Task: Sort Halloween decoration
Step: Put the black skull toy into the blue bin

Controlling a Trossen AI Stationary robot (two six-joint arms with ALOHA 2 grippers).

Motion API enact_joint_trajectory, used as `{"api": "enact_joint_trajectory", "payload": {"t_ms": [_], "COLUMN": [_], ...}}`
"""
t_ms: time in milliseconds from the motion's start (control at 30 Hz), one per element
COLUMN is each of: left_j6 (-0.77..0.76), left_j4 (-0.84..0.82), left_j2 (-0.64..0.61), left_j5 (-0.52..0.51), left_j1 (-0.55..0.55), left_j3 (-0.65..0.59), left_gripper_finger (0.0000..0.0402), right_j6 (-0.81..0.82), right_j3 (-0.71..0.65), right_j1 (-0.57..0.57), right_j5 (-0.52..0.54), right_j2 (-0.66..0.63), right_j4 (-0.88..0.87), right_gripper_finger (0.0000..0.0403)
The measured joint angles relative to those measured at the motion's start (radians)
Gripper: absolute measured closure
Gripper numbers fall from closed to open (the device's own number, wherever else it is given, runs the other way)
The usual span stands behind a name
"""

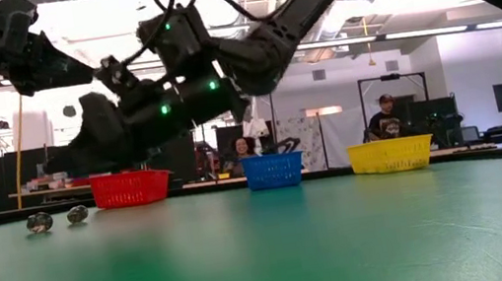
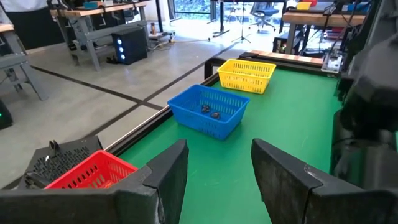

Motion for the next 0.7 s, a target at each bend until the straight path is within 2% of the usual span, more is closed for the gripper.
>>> {"api": "enact_joint_trajectory", "payload": {"t_ms": [267,400,700], "left_j6": [-0.007,-0.011,-0.007], "left_j4": [0.019,0.022,0.018], "left_j2": [0.0,0.0,0.0], "left_j5": [0.0,0.001,0.003], "left_j1": [0.0,0.0,0.0], "left_j3": [0.0,0.0,0.0], "left_gripper_finger": [0.0233,0.0233,0.0233], "right_j6": [-0.01,0.006,0.051], "right_j3": [-0.009,-0.004,-0.003], "right_j1": [0.001,0.004,0.0], "right_j5": [0.023,0.042,0.082], "right_j2": [0.036,0.083,0.081], "right_j4": [0.097,0.102,0.068], "right_gripper_finger": [0.0147,0.0147,0.0147]}}
